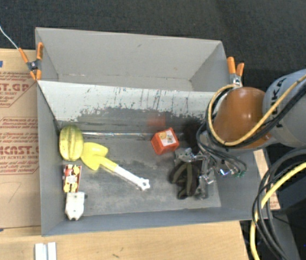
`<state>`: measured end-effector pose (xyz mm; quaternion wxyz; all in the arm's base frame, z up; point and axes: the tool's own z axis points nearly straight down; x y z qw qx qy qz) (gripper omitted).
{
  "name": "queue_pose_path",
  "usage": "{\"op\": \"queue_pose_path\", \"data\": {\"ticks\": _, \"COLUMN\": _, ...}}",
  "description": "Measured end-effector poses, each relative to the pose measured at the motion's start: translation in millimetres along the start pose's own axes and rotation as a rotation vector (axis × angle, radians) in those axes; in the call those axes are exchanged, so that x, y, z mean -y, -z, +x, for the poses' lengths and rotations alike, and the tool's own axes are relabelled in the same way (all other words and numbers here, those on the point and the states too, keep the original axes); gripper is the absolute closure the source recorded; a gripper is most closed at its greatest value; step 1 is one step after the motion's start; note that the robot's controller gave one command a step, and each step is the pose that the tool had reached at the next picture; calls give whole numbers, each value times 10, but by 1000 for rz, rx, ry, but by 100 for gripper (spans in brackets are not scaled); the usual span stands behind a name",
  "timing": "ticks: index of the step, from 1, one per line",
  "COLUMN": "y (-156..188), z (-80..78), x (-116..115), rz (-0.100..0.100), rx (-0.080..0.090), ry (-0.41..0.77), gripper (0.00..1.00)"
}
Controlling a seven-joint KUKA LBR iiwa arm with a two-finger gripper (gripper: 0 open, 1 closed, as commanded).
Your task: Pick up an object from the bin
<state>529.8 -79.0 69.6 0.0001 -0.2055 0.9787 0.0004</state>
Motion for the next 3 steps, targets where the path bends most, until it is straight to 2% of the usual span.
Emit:
{"op": "queue_pose_path", "data": {"ticks": 1, "y": 1, "z": 51, "x": 64, "rz": 4, "rx": 4, "ry": 124, "gripper": 0}}
{"op": "queue_pose_path", "data": {"ticks": 2, "y": -1, "z": 11, "x": 16, "rz": 0, "rx": 4, "ry": 38, "gripper": 100}}
{"op": "queue_pose_path", "data": {"ticks": 3, "y": -1, "z": 6, "x": 9, "rz": 0, "rx": 4, "ry": 27, "gripper": 100}}
